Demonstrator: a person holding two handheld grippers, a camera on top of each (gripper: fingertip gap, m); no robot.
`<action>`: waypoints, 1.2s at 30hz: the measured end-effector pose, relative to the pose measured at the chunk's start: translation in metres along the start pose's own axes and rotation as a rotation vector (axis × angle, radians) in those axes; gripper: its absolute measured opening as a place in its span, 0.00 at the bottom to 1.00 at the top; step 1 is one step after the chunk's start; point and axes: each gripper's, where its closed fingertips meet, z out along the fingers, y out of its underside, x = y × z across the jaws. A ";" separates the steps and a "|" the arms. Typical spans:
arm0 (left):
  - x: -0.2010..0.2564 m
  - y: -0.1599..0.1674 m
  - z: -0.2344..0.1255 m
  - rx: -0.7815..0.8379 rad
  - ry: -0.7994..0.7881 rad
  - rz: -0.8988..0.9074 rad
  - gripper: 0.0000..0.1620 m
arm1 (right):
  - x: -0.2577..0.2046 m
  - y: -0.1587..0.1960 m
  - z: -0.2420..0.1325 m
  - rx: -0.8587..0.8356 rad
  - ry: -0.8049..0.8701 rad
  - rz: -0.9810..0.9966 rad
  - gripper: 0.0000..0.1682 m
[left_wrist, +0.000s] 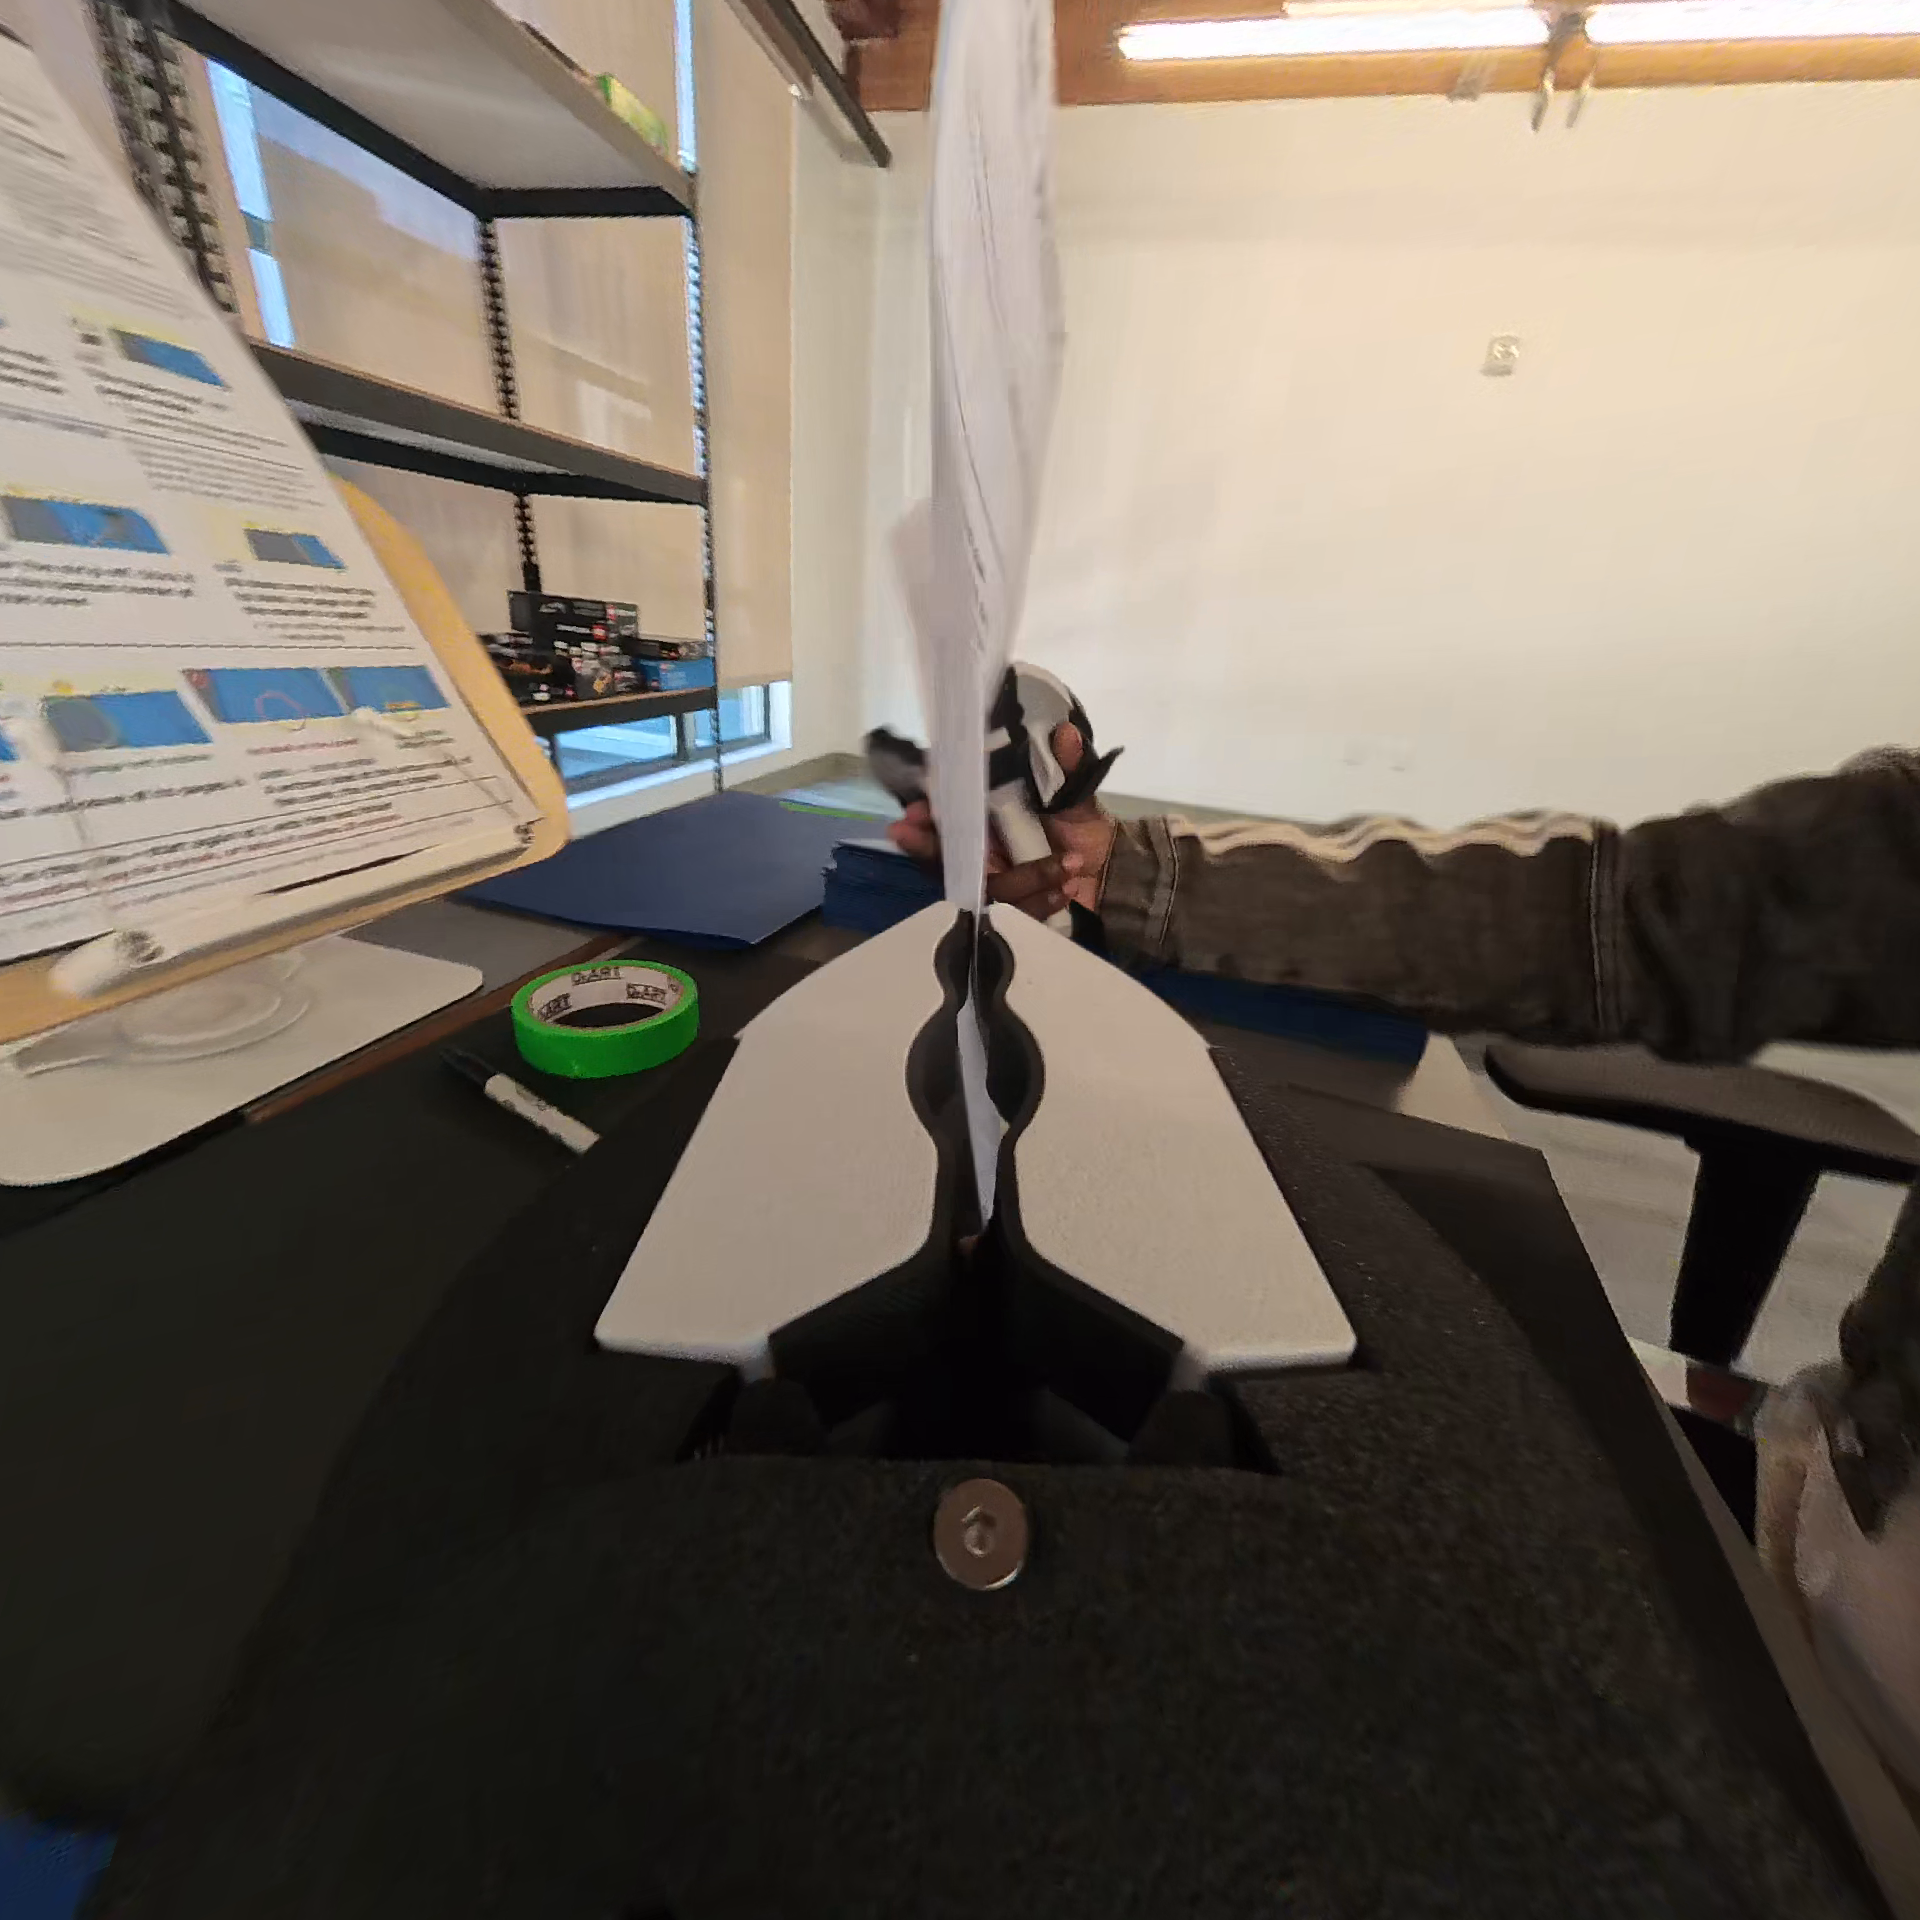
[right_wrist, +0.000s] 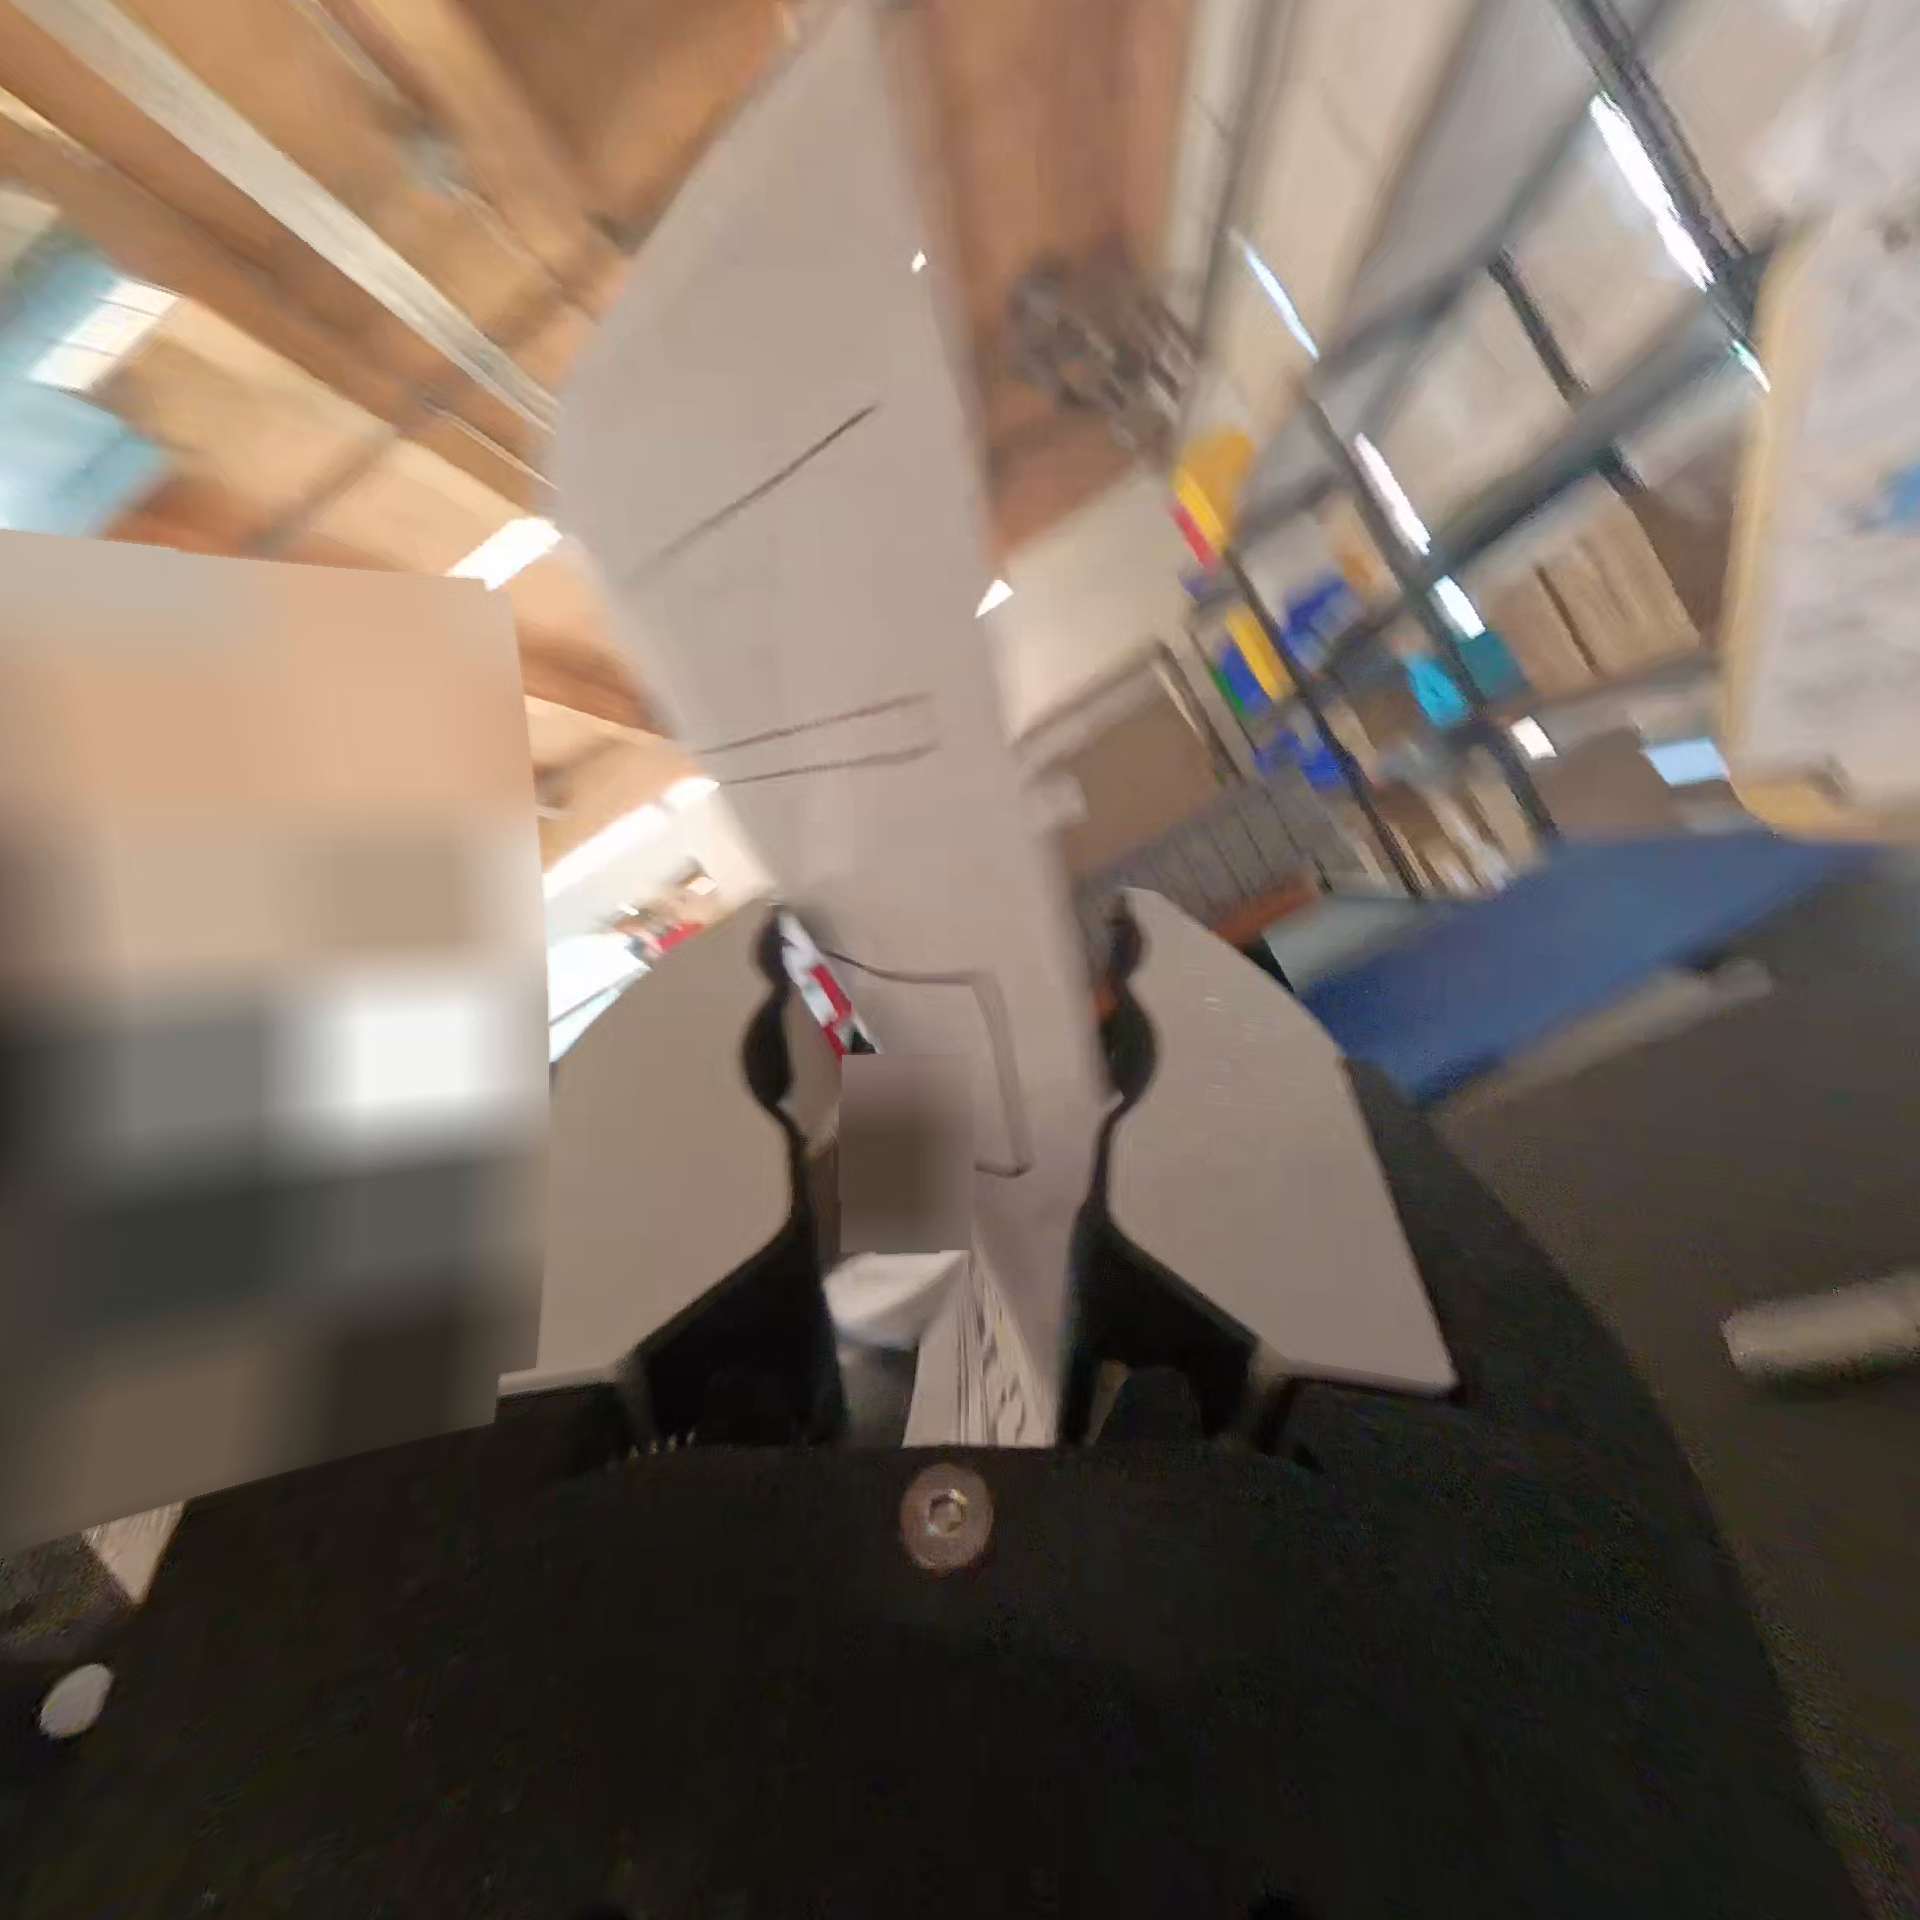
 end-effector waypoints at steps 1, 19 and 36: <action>-0.003 -0.002 -0.006 0.021 -0.019 -0.017 0.00 | -0.005 -0.008 0.001 0.060 -0.058 -0.035 0.26; -0.014 0.051 -0.010 -0.185 -0.098 -0.094 0.07 | -0.028 0.001 0.025 -0.080 0.125 -0.676 0.00; 0.008 0.038 0.011 -0.166 0.079 0.010 0.14 | -0.120 -0.020 0.025 -0.010 -0.039 -0.769 0.00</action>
